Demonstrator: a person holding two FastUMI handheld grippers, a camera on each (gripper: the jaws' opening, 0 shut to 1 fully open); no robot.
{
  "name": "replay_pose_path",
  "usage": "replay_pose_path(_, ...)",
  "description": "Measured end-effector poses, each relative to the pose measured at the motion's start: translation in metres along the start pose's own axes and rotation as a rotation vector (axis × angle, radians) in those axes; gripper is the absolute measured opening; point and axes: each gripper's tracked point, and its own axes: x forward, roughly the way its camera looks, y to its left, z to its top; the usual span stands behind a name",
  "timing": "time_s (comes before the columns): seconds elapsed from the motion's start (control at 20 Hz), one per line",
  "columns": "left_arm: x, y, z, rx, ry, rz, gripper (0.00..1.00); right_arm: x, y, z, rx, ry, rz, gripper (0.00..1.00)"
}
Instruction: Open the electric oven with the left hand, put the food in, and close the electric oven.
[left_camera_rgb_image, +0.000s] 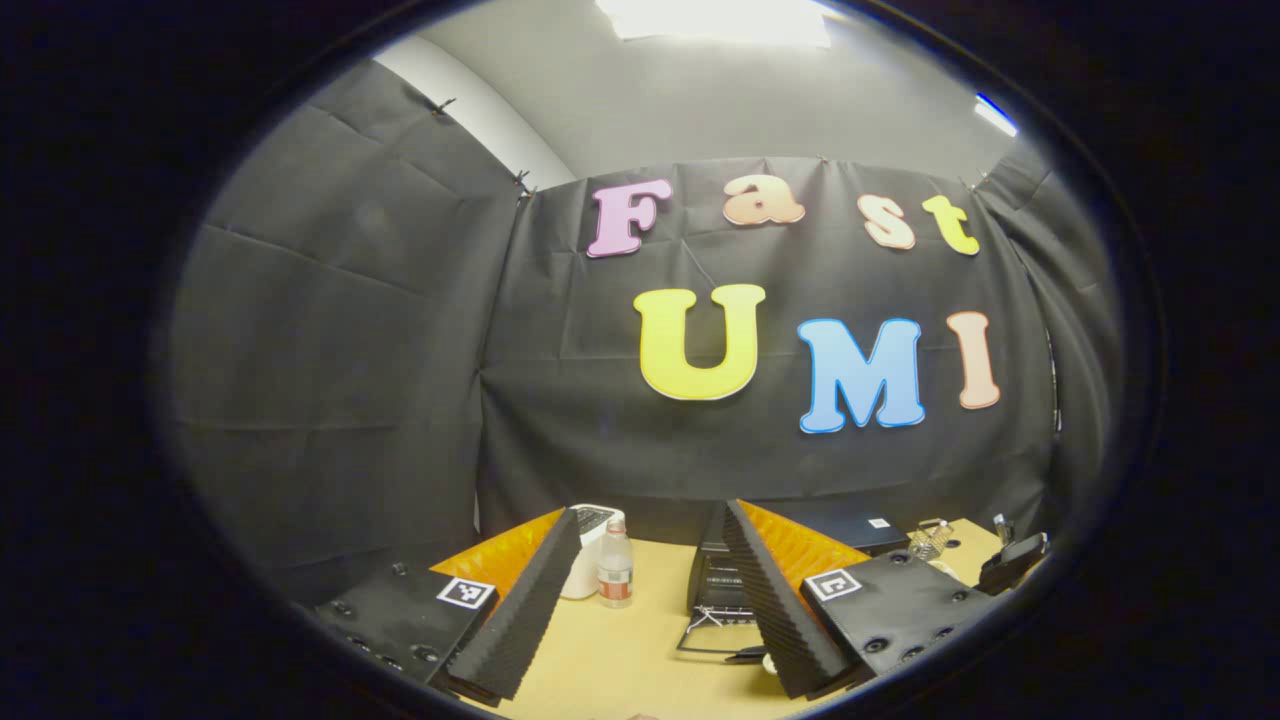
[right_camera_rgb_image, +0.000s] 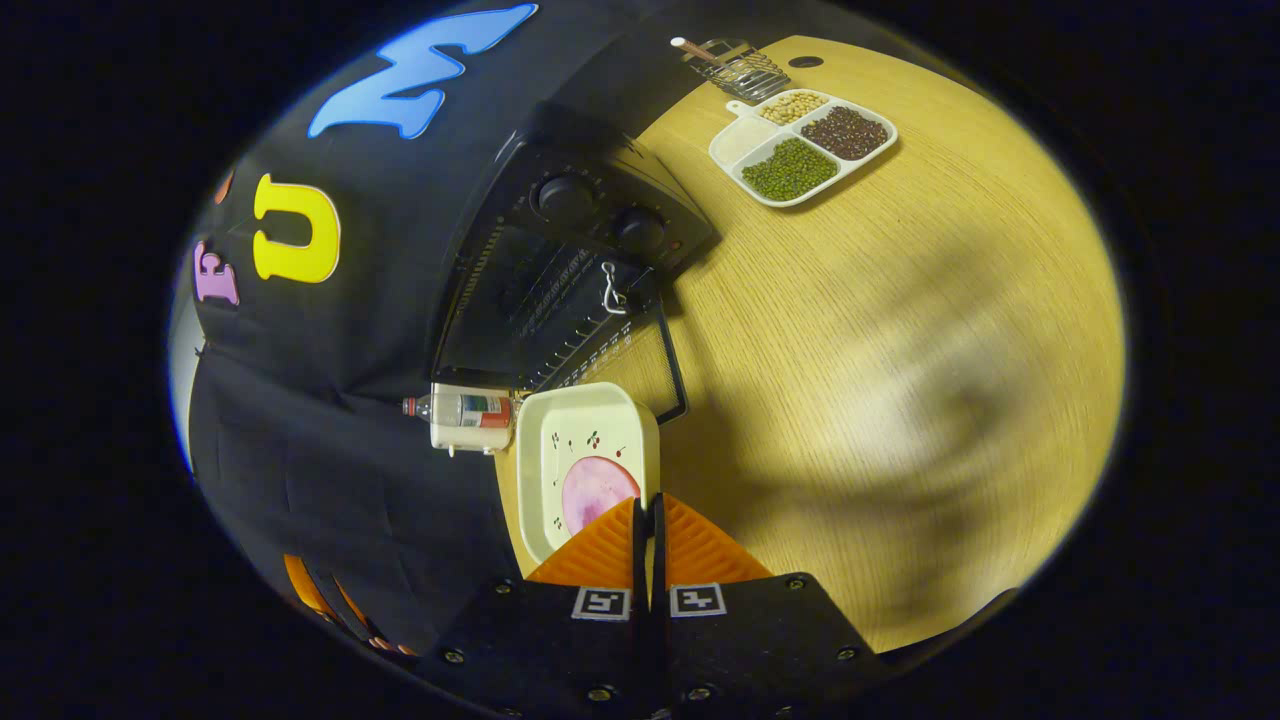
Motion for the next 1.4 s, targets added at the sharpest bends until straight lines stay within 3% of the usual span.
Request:
replay_pose_path(0.65,0.047,0.042,-0.010,0.002,0.011,-0.029,1.00,0.064,0.065,0.029,0.267,-0.225,0.043,0.00)
replay_pose_path(0.7,0.051,0.047,-0.012,0.005,0.013,-0.031,0.97,0.069,0.069,0.030,0.289,-0.242,0.049,0.01)
replay_pose_path(0.75,0.056,0.052,-0.013,0.008,0.014,-0.032,1.00,0.074,0.072,0.033,0.315,-0.260,0.056,0.00)
replay_pose_path(1.0,0.069,0.078,-0.014,0.025,0.017,-0.034,0.97,0.101,0.083,0.041,0.448,-0.316,0.070,0.01)
replay_pose_path(1.4,0.072,0.117,-0.023,0.036,0.046,0.011,1.00,0.124,0.090,0.074,0.577,-0.451,0.065,0.01)
